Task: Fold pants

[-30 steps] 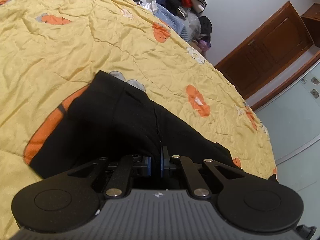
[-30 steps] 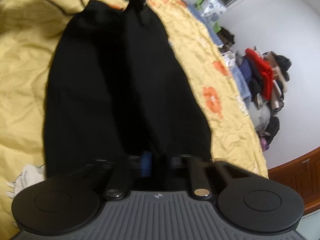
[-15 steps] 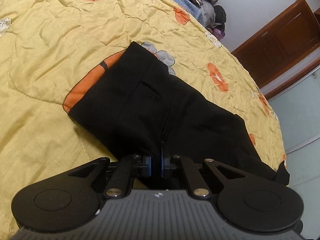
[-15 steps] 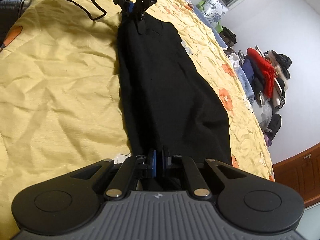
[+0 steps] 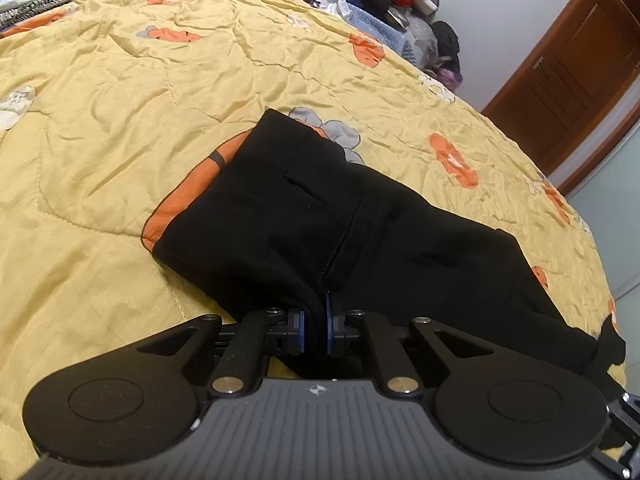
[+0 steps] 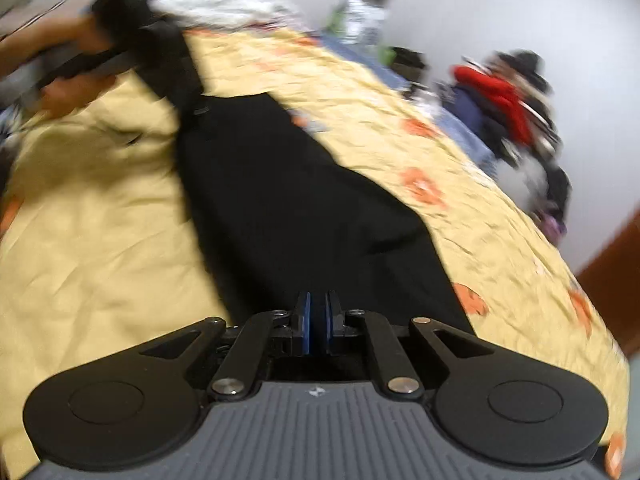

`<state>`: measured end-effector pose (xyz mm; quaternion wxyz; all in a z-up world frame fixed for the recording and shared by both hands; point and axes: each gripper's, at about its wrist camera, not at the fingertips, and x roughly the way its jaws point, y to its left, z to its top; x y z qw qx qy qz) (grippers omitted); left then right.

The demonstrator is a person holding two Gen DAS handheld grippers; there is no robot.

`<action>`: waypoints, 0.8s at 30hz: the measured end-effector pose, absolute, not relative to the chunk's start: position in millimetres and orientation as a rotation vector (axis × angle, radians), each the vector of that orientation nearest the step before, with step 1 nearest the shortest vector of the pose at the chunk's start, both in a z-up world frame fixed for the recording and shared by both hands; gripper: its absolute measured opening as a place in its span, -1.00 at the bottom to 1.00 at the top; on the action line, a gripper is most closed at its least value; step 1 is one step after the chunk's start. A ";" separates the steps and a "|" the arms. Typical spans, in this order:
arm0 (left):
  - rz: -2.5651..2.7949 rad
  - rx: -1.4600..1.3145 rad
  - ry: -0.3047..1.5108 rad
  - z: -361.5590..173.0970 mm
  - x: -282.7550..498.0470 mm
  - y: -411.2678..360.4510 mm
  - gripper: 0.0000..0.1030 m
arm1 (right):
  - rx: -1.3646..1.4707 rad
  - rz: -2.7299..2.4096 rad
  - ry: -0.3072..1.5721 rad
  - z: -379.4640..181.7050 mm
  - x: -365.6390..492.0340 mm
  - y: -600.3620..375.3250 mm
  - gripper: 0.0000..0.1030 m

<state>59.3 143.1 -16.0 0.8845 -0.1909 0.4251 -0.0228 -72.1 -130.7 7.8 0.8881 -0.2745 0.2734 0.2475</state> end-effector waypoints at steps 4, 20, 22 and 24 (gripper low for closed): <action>-0.039 -0.377 0.886 -13.3 57.1 140.7 -0.78 | -0.711 0.495 0.633 -19.3 -69.0 -116.5 -0.86; -0.010 -0.424 0.892 -19.4 55.6 154.2 -0.73 | -0.810 0.528 0.564 -25.3 -85.1 -100.9 -0.61; -0.008 -0.435 0.904 -23.4 57.8 155.5 -0.70 | -0.769 0.533 0.555 -20.2 -88.6 -106.0 -0.60; -0.011 -0.435 0.909 -22.4 57.7 156.2 -0.59 | -0.728 0.500 0.551 -16.9 -90.1 -113.4 -0.60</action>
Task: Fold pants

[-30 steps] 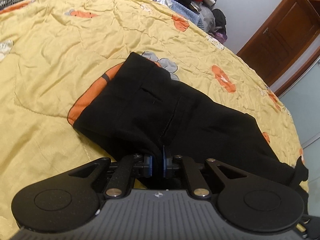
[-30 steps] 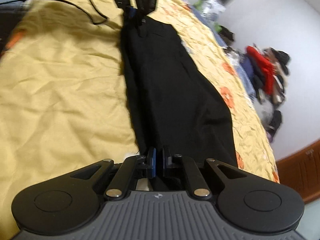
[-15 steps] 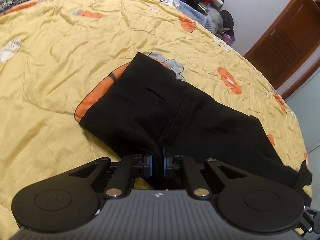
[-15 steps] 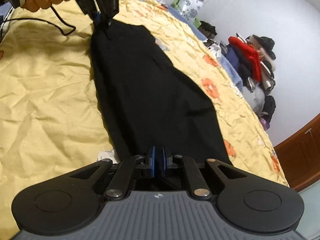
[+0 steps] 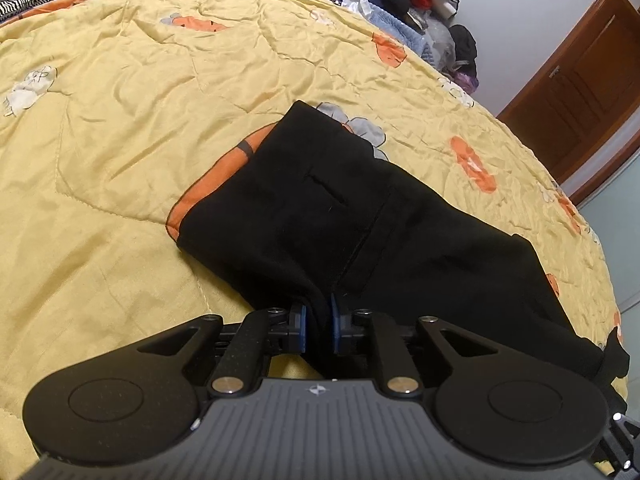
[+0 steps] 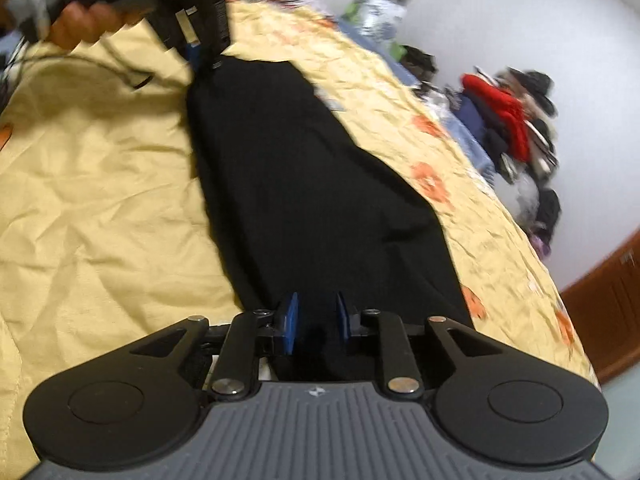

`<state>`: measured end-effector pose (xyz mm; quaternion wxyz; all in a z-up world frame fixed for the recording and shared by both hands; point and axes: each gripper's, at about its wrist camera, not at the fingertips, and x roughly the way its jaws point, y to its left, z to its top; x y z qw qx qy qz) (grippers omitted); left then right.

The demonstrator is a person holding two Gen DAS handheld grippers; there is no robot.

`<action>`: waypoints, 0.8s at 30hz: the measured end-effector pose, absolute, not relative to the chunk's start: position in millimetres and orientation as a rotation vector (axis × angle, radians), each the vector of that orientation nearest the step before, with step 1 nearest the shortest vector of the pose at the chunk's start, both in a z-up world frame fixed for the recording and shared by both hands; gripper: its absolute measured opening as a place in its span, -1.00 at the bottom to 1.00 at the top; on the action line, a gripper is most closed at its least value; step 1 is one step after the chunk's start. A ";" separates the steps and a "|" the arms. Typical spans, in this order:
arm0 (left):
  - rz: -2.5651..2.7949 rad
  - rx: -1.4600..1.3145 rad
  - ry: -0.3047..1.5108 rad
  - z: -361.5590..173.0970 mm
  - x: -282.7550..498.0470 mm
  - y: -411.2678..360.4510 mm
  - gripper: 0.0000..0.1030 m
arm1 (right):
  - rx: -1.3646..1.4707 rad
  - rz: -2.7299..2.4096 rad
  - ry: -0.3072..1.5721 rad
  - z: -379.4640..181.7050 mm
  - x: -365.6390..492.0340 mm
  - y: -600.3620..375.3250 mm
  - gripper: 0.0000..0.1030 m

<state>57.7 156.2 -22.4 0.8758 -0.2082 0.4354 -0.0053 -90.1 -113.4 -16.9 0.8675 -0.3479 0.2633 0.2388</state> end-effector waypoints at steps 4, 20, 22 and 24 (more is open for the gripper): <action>-0.005 -0.466 0.932 -13.0 53.9 166.0 -0.37 | -0.697 0.501 0.515 -8.5 -102.5 -121.9 -0.60; -0.358 -0.483 1.017 11.2 56.2 87.6 -0.04 | -0.929 0.560 0.530 -32.3 -91.0 -96.4 -0.88; -0.373 -0.469 1.011 12.2 58.9 78.3 -0.01 | -0.950 0.551 0.533 -33.6 -97.8 -94.3 -0.92; -0.373 -0.456 1.002 12.6 60.6 70.6 0.05 | -0.933 0.559 0.542 -32.6 -103.6 -95.3 -0.96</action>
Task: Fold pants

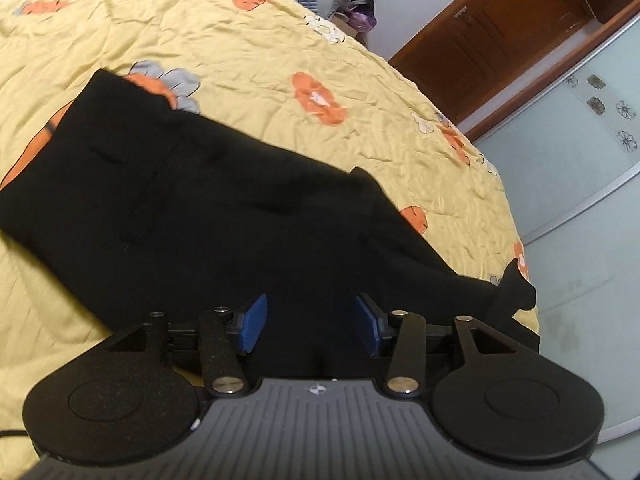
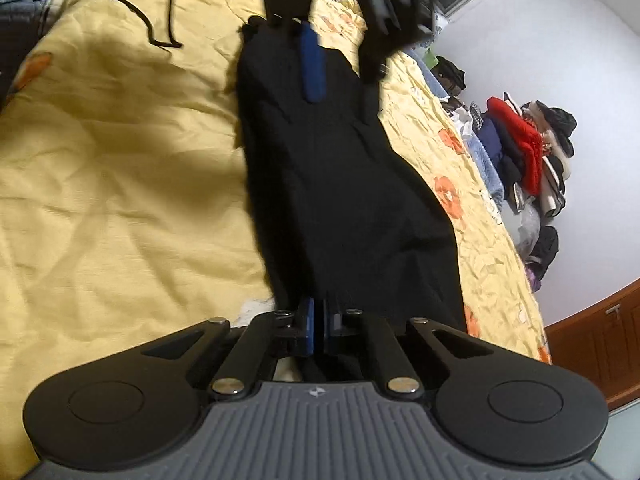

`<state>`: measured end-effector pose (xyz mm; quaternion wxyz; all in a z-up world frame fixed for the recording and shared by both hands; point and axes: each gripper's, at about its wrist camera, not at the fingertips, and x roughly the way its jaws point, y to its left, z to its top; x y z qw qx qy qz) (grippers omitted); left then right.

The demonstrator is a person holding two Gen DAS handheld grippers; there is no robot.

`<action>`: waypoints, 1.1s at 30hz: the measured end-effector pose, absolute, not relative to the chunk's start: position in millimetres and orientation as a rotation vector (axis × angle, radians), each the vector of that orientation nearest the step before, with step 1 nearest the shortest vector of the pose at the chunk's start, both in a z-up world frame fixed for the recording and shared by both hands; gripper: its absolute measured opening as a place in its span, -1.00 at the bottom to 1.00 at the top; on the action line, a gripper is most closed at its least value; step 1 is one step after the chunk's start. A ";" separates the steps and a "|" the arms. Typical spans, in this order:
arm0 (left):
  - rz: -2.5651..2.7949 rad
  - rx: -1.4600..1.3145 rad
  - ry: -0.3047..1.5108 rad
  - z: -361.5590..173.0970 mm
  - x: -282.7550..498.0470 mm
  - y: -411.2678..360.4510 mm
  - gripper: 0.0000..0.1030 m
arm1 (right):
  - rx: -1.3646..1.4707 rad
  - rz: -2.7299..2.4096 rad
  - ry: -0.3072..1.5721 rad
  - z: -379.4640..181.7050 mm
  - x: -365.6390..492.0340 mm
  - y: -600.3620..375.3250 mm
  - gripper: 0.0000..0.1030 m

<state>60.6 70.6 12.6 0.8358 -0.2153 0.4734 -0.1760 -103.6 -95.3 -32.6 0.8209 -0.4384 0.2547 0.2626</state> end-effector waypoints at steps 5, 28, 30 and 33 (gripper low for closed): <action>-0.384 -0.421 1.021 6.4 72.6 51.5 0.07 | -0.831 0.564 0.581 -29.2 -106.4 -100.5 -0.95; -0.793 -0.083 1.048 -25.2 60.0 -124.4 0.29 | -0.020 -0.086 0.801 10.8 -100.6 -339.6 -0.57; -0.843 -0.086 1.058 -25.4 59.2 -131.8 0.30 | 0.012 -0.153 0.749 23.8 -84.1 -361.7 -0.02; -0.878 -0.036 1.022 -26.8 52.7 -145.9 0.30 | 0.090 -0.220 0.674 36.8 -45.1 -398.0 0.32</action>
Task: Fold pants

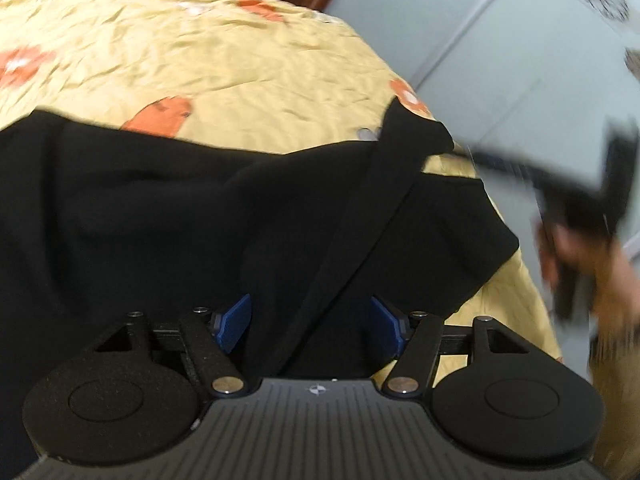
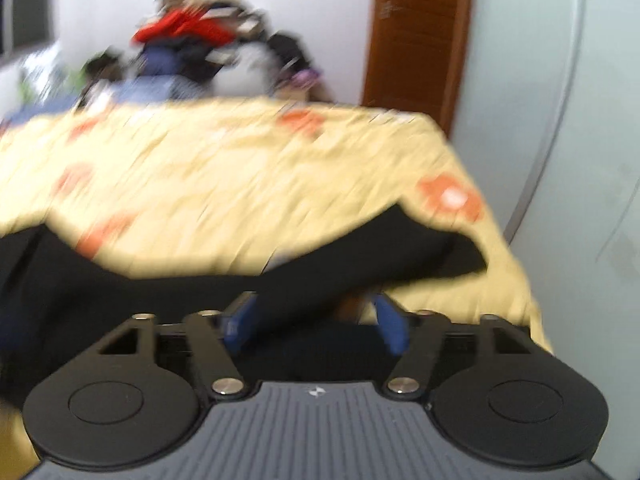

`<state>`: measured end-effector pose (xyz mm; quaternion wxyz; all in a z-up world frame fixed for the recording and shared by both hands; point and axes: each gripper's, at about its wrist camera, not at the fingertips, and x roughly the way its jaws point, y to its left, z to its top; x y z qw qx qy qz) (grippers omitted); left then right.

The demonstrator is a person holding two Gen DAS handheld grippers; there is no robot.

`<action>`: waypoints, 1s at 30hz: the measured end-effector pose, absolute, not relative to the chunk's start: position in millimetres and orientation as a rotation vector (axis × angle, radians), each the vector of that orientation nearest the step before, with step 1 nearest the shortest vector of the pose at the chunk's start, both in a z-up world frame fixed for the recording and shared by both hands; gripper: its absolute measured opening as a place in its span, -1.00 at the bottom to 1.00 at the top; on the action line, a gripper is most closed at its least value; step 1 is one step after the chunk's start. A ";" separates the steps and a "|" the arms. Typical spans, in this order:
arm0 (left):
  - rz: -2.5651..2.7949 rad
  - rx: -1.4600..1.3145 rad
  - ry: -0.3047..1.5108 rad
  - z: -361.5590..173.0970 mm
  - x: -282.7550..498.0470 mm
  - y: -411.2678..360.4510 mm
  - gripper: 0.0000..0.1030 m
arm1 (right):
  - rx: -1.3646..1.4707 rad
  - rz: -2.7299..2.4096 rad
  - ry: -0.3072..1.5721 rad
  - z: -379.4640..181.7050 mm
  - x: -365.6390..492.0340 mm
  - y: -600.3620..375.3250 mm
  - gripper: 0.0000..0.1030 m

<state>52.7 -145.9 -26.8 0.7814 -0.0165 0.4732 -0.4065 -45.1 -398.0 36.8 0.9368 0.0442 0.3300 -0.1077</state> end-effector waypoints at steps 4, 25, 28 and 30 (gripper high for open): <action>-0.919 0.070 0.945 -31.7 46.0 -162.3 0.30 | 0.145 -0.306 0.709 38.5 24.1 -437.3 0.32; -1.027 0.337 0.627 -56.5 9.6 -185.4 0.68 | 0.307 -0.655 0.902 -9.4 115.6 -497.6 -0.85; -1.023 0.340 0.599 -59.2 6.1 -184.6 0.68 | 0.325 -0.650 0.850 -1.1 104.4 -494.9 -0.88; -1.022 0.334 0.592 -59.3 5.9 -184.8 0.66 | 0.367 -0.633 0.787 7.6 90.5 -494.3 -0.88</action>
